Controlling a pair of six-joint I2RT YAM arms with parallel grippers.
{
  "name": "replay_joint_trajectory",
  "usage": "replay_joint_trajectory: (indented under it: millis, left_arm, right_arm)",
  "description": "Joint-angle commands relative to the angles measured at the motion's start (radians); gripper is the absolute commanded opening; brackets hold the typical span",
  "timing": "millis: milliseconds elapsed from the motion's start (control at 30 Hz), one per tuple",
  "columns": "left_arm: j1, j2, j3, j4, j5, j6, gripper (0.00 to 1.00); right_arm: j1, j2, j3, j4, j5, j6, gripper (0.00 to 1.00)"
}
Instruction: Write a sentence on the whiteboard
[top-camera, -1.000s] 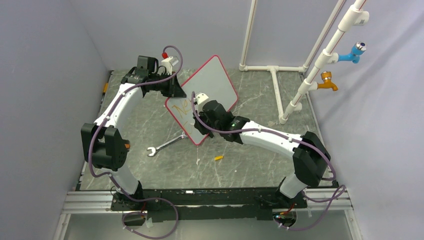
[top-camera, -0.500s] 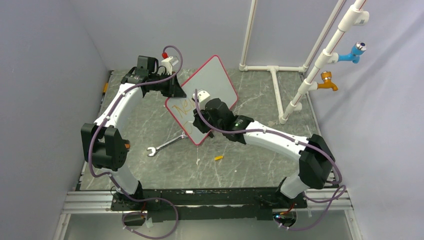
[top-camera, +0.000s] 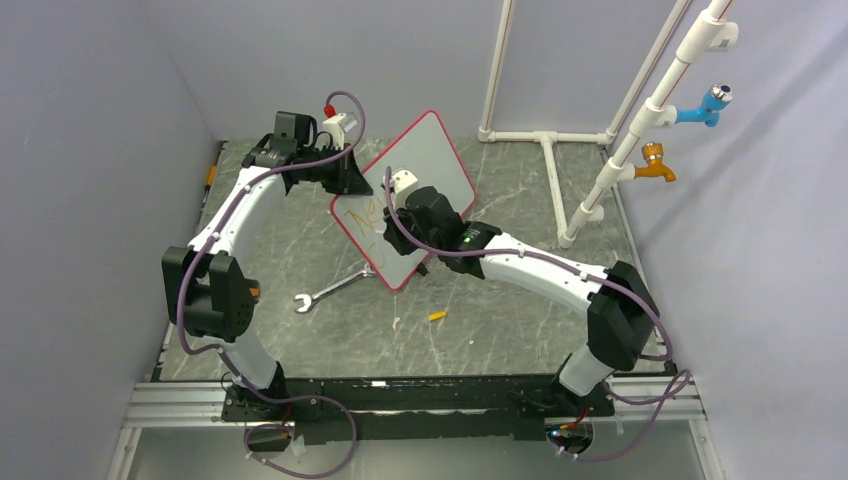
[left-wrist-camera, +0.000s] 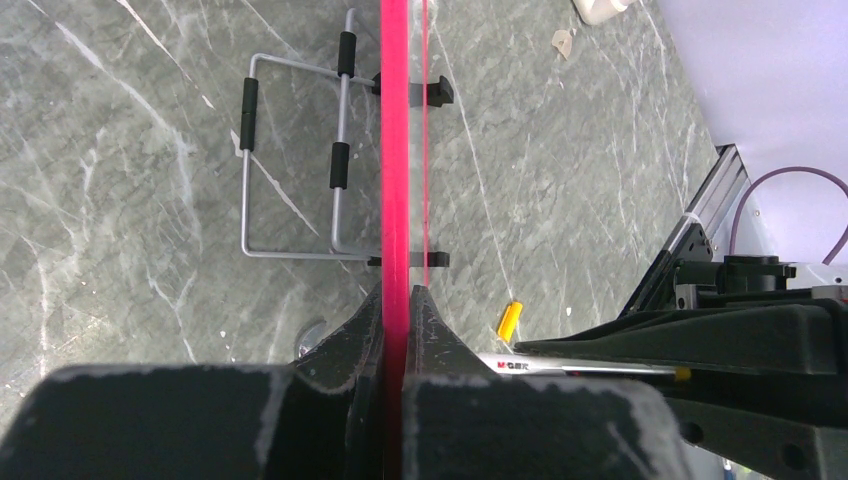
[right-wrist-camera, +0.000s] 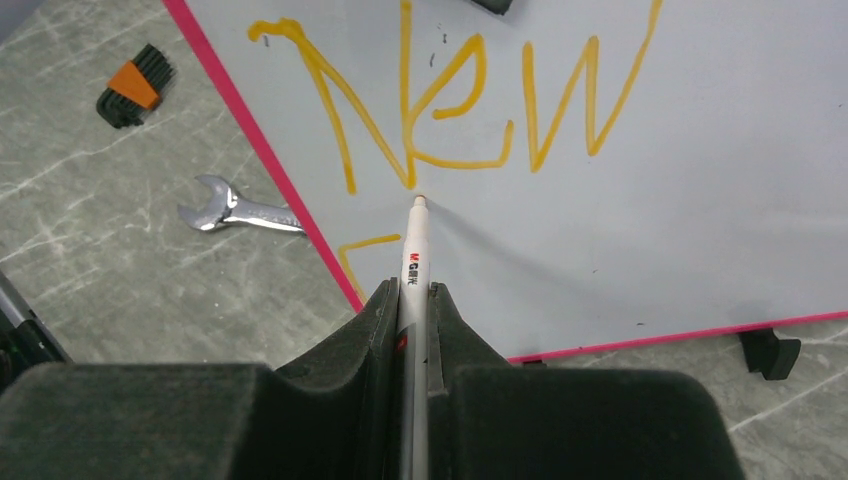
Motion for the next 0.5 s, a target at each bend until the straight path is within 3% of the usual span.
replay_joint_trajectory:
  millis: [0, 467]
  left_arm:
    - [-0.017, -0.013, -0.017, -0.004, -0.013, 0.045, 0.00]
    - [-0.017, -0.014, -0.018, -0.002, -0.007, 0.043, 0.00]
  right_arm:
    - [-0.007, 0.010, 0.014, 0.029, 0.015, 0.008, 0.00]
    - [-0.005, -0.052, -0.220, 0.064, 0.003, 0.082, 0.00]
